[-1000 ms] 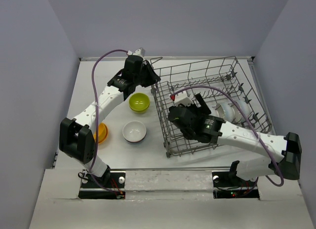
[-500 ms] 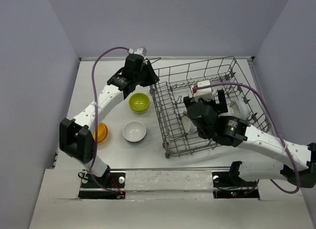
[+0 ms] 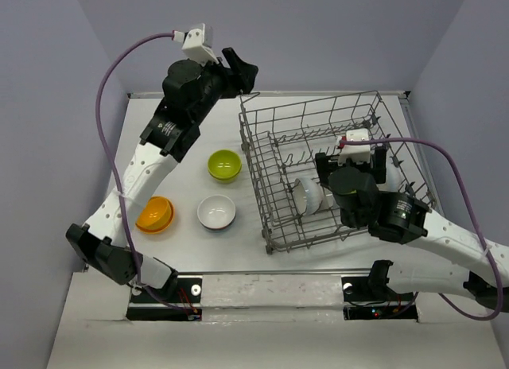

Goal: Load the bowls into the dish rack
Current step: Pick up the bowl from the bowl.

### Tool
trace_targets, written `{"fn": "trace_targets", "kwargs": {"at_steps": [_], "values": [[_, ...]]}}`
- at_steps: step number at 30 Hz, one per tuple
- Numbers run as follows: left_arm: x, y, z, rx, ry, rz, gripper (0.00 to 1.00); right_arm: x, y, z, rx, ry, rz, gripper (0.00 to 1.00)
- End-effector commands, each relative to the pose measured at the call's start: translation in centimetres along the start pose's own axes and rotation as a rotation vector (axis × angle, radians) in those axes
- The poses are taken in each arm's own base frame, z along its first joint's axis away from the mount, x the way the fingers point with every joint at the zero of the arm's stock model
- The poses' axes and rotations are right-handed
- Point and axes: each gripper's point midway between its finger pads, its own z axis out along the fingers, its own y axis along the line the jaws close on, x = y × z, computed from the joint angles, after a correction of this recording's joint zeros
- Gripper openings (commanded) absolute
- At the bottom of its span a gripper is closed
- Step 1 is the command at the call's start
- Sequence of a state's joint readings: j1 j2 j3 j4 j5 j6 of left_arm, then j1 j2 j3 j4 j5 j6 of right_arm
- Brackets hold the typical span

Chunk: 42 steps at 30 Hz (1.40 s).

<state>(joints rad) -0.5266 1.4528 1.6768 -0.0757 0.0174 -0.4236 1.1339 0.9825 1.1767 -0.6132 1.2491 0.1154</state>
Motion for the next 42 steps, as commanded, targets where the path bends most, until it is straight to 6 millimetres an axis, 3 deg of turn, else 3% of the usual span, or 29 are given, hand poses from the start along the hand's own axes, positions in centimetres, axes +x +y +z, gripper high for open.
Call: {"fn": "trace_targets", "kwargs": {"at_steps": [1, 3, 6, 7, 8, 9, 11, 12, 16, 22, 27, 31, 34, 42], "values": [[-5.9, 2.5, -4.1, -0.198, -0.189, 0.056, 0.77, -0.7, -0.6, -0.3, 0.013, -0.027, 0.12, 1.0], [-6.5, 6.1, -6.8, -0.404, -0.218, 0.063, 0.79, -1.1, -1.0, -0.5, 0.01, -0.034, 0.163, 1.0], [-4.7, 10.2, -9.5, -0.588, -0.181, 0.08, 0.81, -1.5, -1.3, -0.6, 0.021, -0.043, 0.188, 1.0], [-2.7, 12.4, -9.8, -0.644, -0.142, 0.078, 0.81, -1.6, -1.3, -0.6, 0.019, -0.047, 0.191, 1.0], [-2.1, 13.3, -10.9, -0.672, -0.13, 0.065, 0.81, -1.9, -1.3, -0.5, 0.018, -0.053, 0.185, 1.0], [0.3, 15.1, -11.2, -0.709, -0.083, 0.06, 0.81, -2.1, -1.3, -0.5, 0.016, -0.056, 0.189, 1.0], [1.7, 16.2, -12.2, -0.713, -0.069, 0.01, 0.81, -2.2, -1.1, -0.5, 0.013, -0.06, 0.185, 1.0], [3.4, 18.0, -12.6, -0.746, -0.043, 0.001, 0.81, -2.3, -0.8, -0.4, 0.005, -0.062, 0.186, 1.0], [6.6, 19.8, -13.2, -0.759, 0.025, -0.042, 0.81, -2.2, 0.1, 0.3, -0.021, -0.051, 0.187, 1.0], [10.3, 22.0, -15.6, -0.866, 0.133, -0.04, 0.81, -0.3, 1.9, 3.4, -0.058, 0.021, 0.197, 1.0], [13.5, 22.3, -17.0, -0.856, 0.27, -0.019, 0.77, 1.0, 2.4, 5.8, -0.078, 0.075, 0.214, 1.0], [18.1, 22.1, -17.7, -0.812, 0.455, -0.038, 0.74, 0.9, 2.6, 6.2, -0.087, 0.081, 0.233, 1.0], [20.4, 22.2, -18.6, -0.801, 0.524, -0.058, 0.72, 1.1, 2.9, 6.5, -0.092, 0.089, 0.237, 1.0], [24.2, 21.6, -19.7, -0.751, 0.647, -0.114, 0.7, 1.1, 2.8, 6.8, -0.087, 0.088, 0.236, 1.0]]}}
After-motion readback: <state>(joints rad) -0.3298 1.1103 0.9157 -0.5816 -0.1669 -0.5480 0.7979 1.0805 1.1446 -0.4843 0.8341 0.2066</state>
